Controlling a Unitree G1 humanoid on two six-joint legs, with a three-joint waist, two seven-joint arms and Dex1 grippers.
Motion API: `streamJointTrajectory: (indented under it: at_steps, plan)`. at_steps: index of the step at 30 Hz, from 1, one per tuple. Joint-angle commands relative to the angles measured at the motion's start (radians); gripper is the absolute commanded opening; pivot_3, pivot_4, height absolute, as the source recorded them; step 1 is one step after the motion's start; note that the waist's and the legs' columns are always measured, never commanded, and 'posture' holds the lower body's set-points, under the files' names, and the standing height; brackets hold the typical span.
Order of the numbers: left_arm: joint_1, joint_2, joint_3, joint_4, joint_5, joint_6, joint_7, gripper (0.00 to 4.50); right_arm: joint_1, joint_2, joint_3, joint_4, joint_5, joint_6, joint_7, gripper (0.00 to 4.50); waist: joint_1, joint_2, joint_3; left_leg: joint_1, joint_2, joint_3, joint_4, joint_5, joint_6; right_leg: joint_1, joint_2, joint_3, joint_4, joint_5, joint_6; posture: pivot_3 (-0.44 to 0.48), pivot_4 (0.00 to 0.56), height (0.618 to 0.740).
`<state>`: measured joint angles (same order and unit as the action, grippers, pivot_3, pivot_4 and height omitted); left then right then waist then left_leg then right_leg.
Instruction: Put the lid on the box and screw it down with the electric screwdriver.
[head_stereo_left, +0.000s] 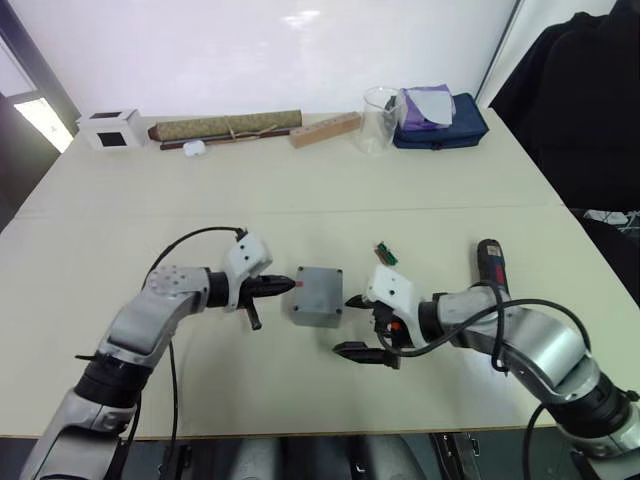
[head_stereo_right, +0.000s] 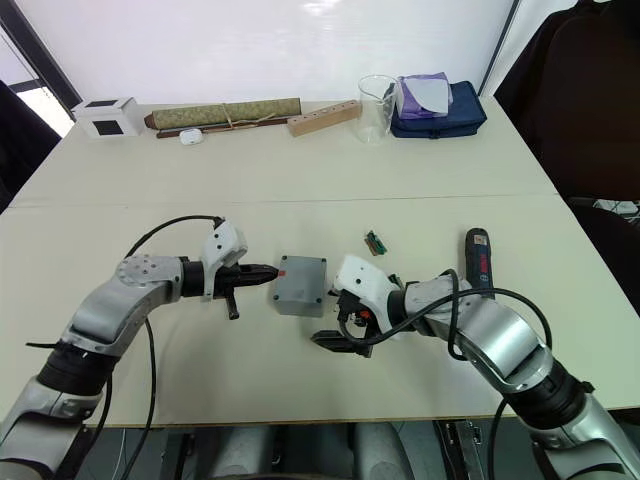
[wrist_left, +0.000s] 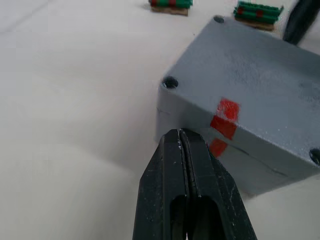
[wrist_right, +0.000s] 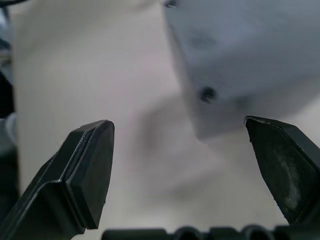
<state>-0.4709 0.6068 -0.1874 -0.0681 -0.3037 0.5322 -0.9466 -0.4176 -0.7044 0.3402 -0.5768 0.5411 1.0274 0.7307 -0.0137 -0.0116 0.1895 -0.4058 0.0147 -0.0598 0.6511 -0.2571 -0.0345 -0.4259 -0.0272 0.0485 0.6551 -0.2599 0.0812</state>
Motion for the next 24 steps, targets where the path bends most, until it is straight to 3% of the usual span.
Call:
streamJointTrajectory:
  at_steps: [1, 7, 13, 20, 24]
  plan:
    - [-0.053, -0.037, -0.017, 0.056, 0.026, -0.058, -0.012, 0.0, -0.014, 0.032, -0.006, -0.063, 0.048, 0.036, 0.002, 4.46, 0.0, 0.0, 0.0, 0.0, 0.0, 0.0, 0.0, 0.0, 0.0, 0.0, 0.0, 0.0, 0.0, 0.0, 0.0, 0.0, 0.15, 0.74]
    - [-0.078, -0.028, 0.002, 0.113, 0.058, -0.099, -0.025, 0.0, -0.008, -0.009, -0.056, -0.078, 0.055, 0.054, 0.012, 4.46, -0.003, 0.0, 0.0, 0.0, 0.0, 0.0, 0.0, 0.0, 0.0, 0.0, 0.0, 0.0, 0.0, 0.0, 0.0, 0.0, 0.15, 0.74]
    - [0.024, 0.087, 0.025, 0.021, 0.049, -0.063, -0.074, 0.0, -0.043, -0.133, 0.004, 0.062, -0.129, -0.138, 0.068, 4.46, -0.009, 0.0, 0.0, 0.001, 0.0, 0.001, 0.0, 0.0, 0.0, 0.0, 0.0, 0.0, 0.0, 0.0, 0.0, 0.0, 0.15, 0.74]
    - [0.19, 0.175, 0.055, -0.174, -0.031, 0.043, -0.126, 0.0, -0.134, -0.087, 0.065, 0.262, -0.254, -0.328, 0.155, 4.46, -0.007, 0.0, 0.0, 0.001, 0.0, 0.002, 0.0, 0.0, 0.0, 0.0, 0.0, 0.001, 0.0, 0.0, 0.0, 0.0, 0.15, 0.74]
    - [0.23, 0.116, 0.039, -0.27, -0.052, 0.097, -0.05, 0.0, -0.194, -0.033, 0.133, 0.351, -0.305, -0.435, 0.249, 4.46, -0.003, 0.0, 0.001, 0.001, 0.0, 0.001, 0.0, 0.0, 0.0, 0.0, -0.001, 0.001, 0.0, 0.0, 0.0, 0.0, 0.15, 0.74]
